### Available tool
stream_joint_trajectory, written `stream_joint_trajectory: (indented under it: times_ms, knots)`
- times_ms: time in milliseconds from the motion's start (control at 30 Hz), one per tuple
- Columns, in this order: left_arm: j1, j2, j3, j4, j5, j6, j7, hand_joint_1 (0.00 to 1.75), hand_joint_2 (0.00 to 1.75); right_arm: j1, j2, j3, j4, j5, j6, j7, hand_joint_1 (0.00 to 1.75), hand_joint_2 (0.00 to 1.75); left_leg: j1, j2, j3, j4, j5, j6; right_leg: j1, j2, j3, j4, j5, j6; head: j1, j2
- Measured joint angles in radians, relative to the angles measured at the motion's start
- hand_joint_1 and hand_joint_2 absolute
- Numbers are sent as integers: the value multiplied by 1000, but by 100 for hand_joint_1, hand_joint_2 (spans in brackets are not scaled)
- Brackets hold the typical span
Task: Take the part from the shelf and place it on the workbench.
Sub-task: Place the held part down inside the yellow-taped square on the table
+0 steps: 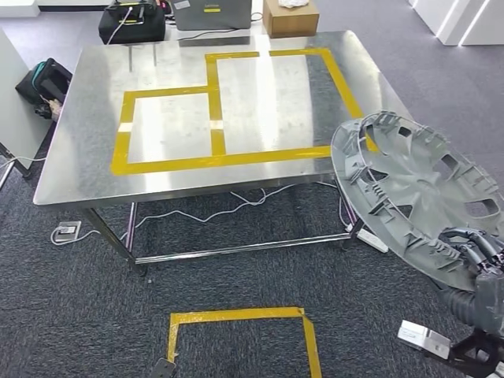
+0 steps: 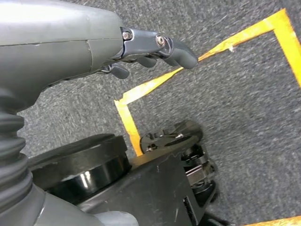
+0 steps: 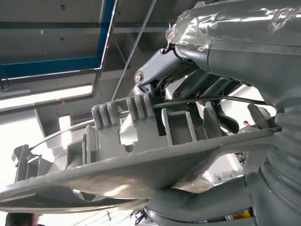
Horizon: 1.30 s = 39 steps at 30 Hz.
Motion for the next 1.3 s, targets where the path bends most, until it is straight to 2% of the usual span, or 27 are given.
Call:
stream_joint_trajectory:
  times_ms: [33, 100, 133, 167, 233, 300, 367, 433, 467, 500, 533, 633, 667, 767, 800, 833, 867, 933, 967, 1000, 1033, 1067, 1100, 1167, 1200, 1267, 1300]
  knots:
    - [1, 0, 0, 0, 0, 0, 0, 0, 175, 1, 0, 0, 1, 0, 0, 0, 175, 175, 0, -2, 18, 0, -13, -1, 0, 0, 1, -47, 32, -2, 0, 0]
    - [3, 1, -1, 0, 1, 1, 0, 0, 175, 4, -1, 0, 5, -2, 0, 0, 175, 175, -2, -5, 47, 0, -40, -7, 1, -3, 15, -164, 148, -6, 2, 0]
    - [3, 1, -1, 0, 1, 1, 1, 0, 175, 4, -1, 1, 7, -2, 0, 0, 175, 175, -3, -6, 55, -2, -51, -12, 2, -4, 23, -202, 191, -11, 2, 0]
    - [3, 2, -1, 0, 1, 1, 2, 0, 175, 5, -2, 1, 9, -2, 0, 0, 175, 175, -5, -6, 62, -4, -58, -18, 4, -4, 25, -221, 217, -16, 1, 0]
    - [2, 3, -2, 0, 2, 1, 3, 0, 175, 4, -3, 1, 10, -2, 0, 0, 175, 175, -7, -6, 70, -7, -61, -28, 4, -1, 35, -226, 216, -29, 0, 0]
    - [0, 4, -3, 0, 2, 2, 4, 0, 175, 3, -4, 2, 11, -3, 2, 0, 175, 175, -6, -3, 48, 40, -55, -37, 0, 1, 50, -232, 209, -40, -2, 0]
    - [-1, 6, -3, 0, 2, 3, 5, 0, 175, -3, -4, 4, 14, -3, 2, -1, 175, 175, -3, -1, -28, 157, -74, -49, -2, 1, 67, -238, 197, -48, -6, 0]
    - [3, 8, -3, 0, 4, 3, 6, 0, 175, -9, -4, 8, 21, -3, 3, -1, 175, 175, -1, 0, -119, 265, -131, -56, -3, 1, 85, -240, 180, -51, -7, 0]
    - [5, 10, -2, 0, 6, 3, 6, 0, 175, -11, -4, 10, 25, -3, 4, -1, 175, 175, 0, 0, -149, 285, -153, -57, -3, 2, 98, -241, 169, -51, -7, 0]
    - [8, 12, -2, 0, 9, 4, 6, 0, 175, -12, -4, 12, 29, -3, 5, -1, 175, 175, 0, 1, -163, 274, -155, -55, -3, 3, 113, -241, 158, -50, -7, 0]
    - [10, 14, -1, 0, 17, 6, 6, 0, 175, -15, -4, 13, 32, -5, 9, -1, 175, 175, -1, 1, -164, 236, -129, -52, -2, 3, 130, -242, 146, -49, -7, 0]
    - [14, 22, 13, 0, 53, 17, 3, 0, 175, -27, -10, 17, 41, -8, 30, -1, 175, 175, -7, 2, -142, 67, 30, -35, 0, 6, 167, -245, 106, -37, -8, 0]
    - [15, 25, 19, 0, 61, 19, 1, 0, 175, -31, -14, 18, 43, -7, 39, 0, 175, 175, -10, 3, -137, 35, 57, -30, 0, 7, 178, -250, 95, -31, -8, 0]
    - [10, 31, 27, 0, 67, 15, -8, 0, 175, -41, -31, 16, 45, -5, 68, 4, 175, 175, -11, 2, -105, 9, 61, -13, 1, 7, 223, -260, 84, -11, -7, 0]
    - [7, 31, 27, 0, 67, 13, -10, 0, 175, -44, -37, 16, 46, -6, 75, 5, 175, 175, -9, 2, -89, 5, 61, -6, 0, 5, 225, -243, 78, -7, -5, 0]
    - [3, 31, 28, 0, 67, 13, -11, 0, 175, -47, -41, 15, 46, -7, 80, 6, 175, 175, -8, 1, -74, 4, 58, 0, 0, 3, 211, -208, 62, -5, -2, 0]
    - [0, 31, 28, 0, 67, 13, -11, 0, 175, -50, -43, 15, 48, -8, 84, 7, 175, 175, -7, 1, -63, 3, 51, 4, 0, 2, 178, -150, 42, -4, 1, 0]
    - [-4, 30, 29, 0, 67, 13, -11, 0, 175, -54, -46, 15, 52, -10, 89, 8, 175, 175, -9, 0, -44, 4, 32, 8, 1, 1, 88, -26, -8, -1, 5, 0]
    - [-5, 30, 29, 0, 67, 13, -11, 0, 175, -55, -47, 15, 54, -9, 90, 9, 175, 175, -10, -1, -32, 4, 20, 9, 1, 1, 52, 6, -28, 0, 6, 0]
    - [-5, 30, 29, 0, 67, 13, -11, 0, 175, -56, -48, 16, 56, -9, 91, 9, 175, 175, -10, -3, -17, 4, 8, 9, 1, 1, 30, 5, -31, 1, 6, 0]
    - [-5, 30, 29, 0, 67, 14, -11, 0, 175, -56, -50, 16, 58, -9, 92, 9, 175, 175, -11, -4, 1, 4, -5, 9, 2, 1, 22, -27, -12, 1, 7, 0]
    - [-5, 29, 30, 0, 67, 13, -12, 0, 175, -55, -51, 16, 60, -9, 94, 10, 175, 175, -11, -6, 19, 4, -19, 7, 2, 1, 24, -83, 34, -1, 7, 0]
    - [-5, 28, 30, 0, 66, 12, -13, 0, 175, -54, -53, 15, 64, -10, 97, 12, 175, 175, -12, -6, 37, 5, -33, 5, 2, 0, 27, -138, 98, -3, 8, 0]
    - [-5, 25, 30, 0, 58, 11, -17, 0, 175, -52, -55, 14, 70, -17, 110, 16, 175, 175, -14, -7, 57, 3, -55, -5, 6, -2, 38, -206, 187, -14, 9, 0]
    - [-5, 23, 30, 0, 53, 12, -18, 0, 175, -50, -56, 13, 73, -22, 116, 17, 175, 175, -15, -8, 62, 2, -60, -10, 9, -1, 41, -213, 202, -21, 9, 0]
    - [-5, 22, 30, 0, 47, 14, -21, 0, 175, -46, -59, 9, 74, -27, 124, 16, 175, 175, -15, -7, 59, 11, -58, -21, 7, 2, 56, -221, 198, -34, 10, 0]
    - [-5, 22, 30, 0, 46, 15, -22, 0, 175, -44, -60, 8, 74, -28, 126, 16, 175, 175, -16, -6, 47, 36, -54, -27, 4, 3, 64, -227, 194, -38, 9, 0]
